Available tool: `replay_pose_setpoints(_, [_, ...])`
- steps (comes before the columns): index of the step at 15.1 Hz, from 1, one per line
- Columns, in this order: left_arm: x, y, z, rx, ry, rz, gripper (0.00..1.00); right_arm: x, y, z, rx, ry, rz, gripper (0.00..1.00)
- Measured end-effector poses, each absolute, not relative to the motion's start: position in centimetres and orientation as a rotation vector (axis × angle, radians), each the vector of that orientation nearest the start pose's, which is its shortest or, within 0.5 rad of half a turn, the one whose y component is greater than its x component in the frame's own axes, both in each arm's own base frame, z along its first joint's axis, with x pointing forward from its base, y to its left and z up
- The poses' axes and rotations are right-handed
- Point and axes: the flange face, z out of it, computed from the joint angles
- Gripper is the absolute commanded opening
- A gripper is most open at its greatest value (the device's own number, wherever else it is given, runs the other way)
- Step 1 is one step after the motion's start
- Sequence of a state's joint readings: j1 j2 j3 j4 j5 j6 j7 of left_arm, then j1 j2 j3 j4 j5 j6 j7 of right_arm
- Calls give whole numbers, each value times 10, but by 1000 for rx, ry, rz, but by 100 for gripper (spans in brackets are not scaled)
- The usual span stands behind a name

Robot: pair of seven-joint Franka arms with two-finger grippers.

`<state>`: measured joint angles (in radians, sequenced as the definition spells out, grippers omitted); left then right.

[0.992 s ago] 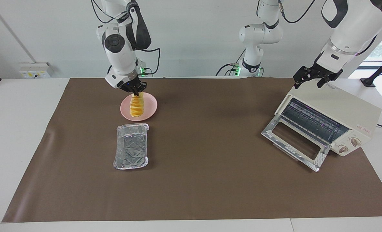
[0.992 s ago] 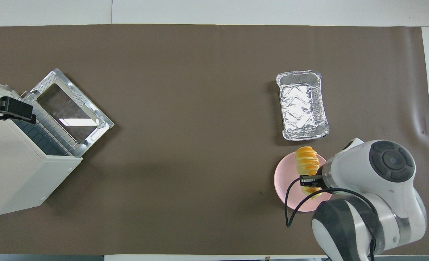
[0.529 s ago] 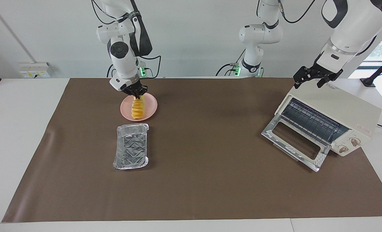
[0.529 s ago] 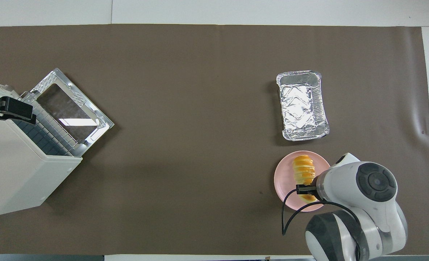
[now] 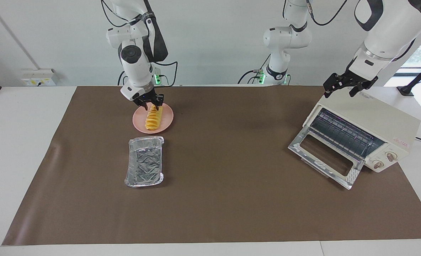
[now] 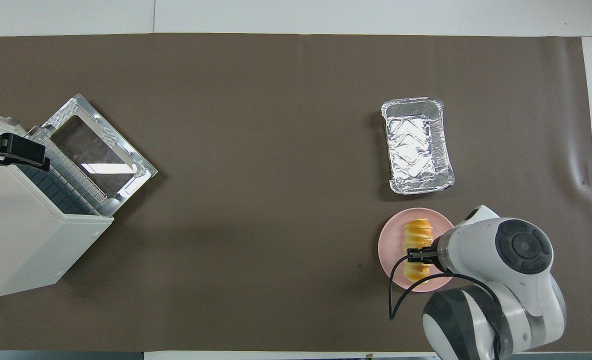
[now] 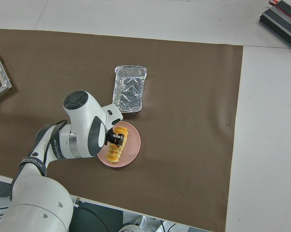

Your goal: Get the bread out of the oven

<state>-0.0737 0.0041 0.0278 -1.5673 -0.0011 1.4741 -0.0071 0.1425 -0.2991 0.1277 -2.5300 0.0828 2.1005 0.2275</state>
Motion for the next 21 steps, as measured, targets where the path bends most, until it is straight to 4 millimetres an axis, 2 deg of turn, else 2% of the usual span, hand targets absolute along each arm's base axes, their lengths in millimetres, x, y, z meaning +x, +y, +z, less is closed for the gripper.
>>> replay_pose_setpoints(2, [544, -25, 616, -3136, 61, 153, 100, 420, 108, 415, -3127, 53, 209, 100])
replay_pose_setpoints(5, [544, -25, 616, -3136, 61, 153, 100, 454, 91, 484, -3103, 130, 68, 100])
replay_pose_setpoints(9, [544, -25, 616, -3136, 61, 153, 100, 490, 71, 543, -3088, 181, 44, 100])
replay_pose_setpoints(11, [544, -25, 616, -3136, 61, 153, 100, 513, 57, 569, -3098, 147, 34, 100])
replay_pose_setpoints(13, [544, -25, 616, -3136, 61, 153, 100, 534, 44, 580, -3141, 104, -8, 100])
replay_pose_setpoints(15, [544, -25, 616, -3136, 61, 153, 100, 546, 42, 576, -3156, 85, -4, 100])
replay_pose_setpoints(17, [544, -25, 616, -3136, 61, 153, 100, 551, 40, 570, -3158, 88, 17, 100])
replay_pose_setpoints(21, [544, -25, 616, -3136, 61, 153, 100, 548, 25, 568, -3160, 130, 83, 100])
